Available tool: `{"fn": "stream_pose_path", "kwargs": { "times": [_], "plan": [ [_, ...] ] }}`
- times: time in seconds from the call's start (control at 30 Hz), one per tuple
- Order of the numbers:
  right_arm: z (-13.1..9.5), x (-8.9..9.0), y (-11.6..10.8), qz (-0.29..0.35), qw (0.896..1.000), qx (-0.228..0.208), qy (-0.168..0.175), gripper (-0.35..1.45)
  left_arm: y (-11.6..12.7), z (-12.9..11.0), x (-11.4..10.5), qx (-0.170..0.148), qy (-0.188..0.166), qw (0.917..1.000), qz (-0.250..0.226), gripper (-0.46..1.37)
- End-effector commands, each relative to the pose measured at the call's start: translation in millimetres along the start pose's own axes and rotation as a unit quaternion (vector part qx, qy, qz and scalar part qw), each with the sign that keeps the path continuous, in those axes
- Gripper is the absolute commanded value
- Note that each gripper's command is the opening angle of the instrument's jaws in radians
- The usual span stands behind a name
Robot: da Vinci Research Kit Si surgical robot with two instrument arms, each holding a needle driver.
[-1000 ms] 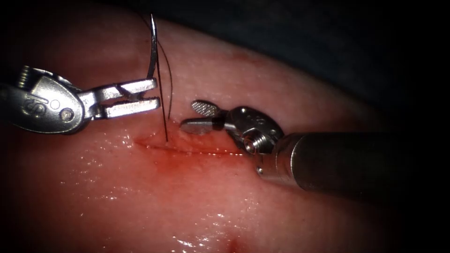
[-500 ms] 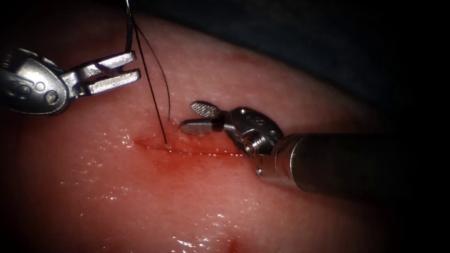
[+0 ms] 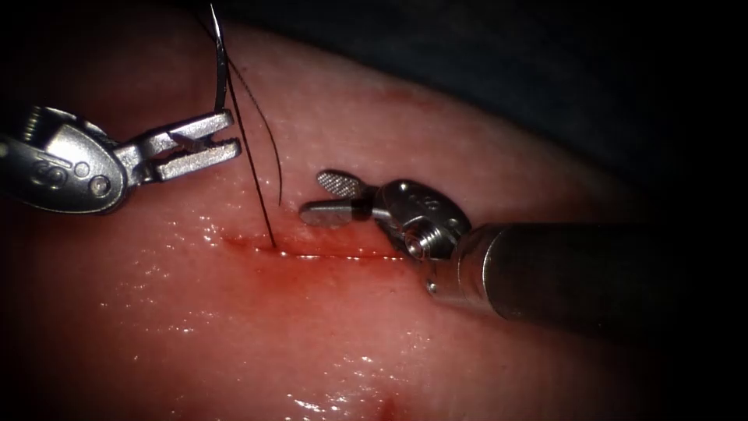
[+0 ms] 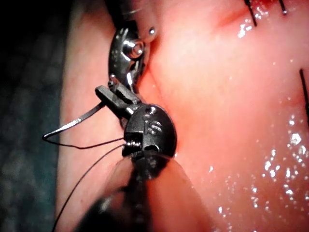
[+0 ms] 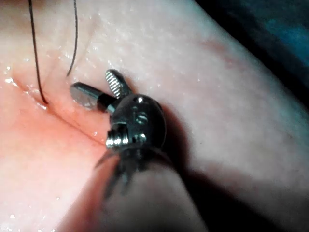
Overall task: Wound Closure
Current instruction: Grasp the needle and pull it through the tissue with the left hand.
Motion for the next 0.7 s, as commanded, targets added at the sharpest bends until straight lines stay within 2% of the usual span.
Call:
{"fn": "stream_pose_path", "kwargs": {
  "times": [0.03, 0.7],
  "plan": [
    [0.0, 0.1, 0.0, 0.0, 1.0, -0.001, 0.0, 0.48, 0.0, 0.0, 0.0, -0.003, 0.0, 1.0, -0.003, -0.35],
    [0.0, 0.0, -0.1, -0.006, 1.0, -0.001, 0.0, 0.51, 0.0, 0.0, 0.0, -0.002, 0.0, 1.0, -0.002, -0.35]
  ]
}}
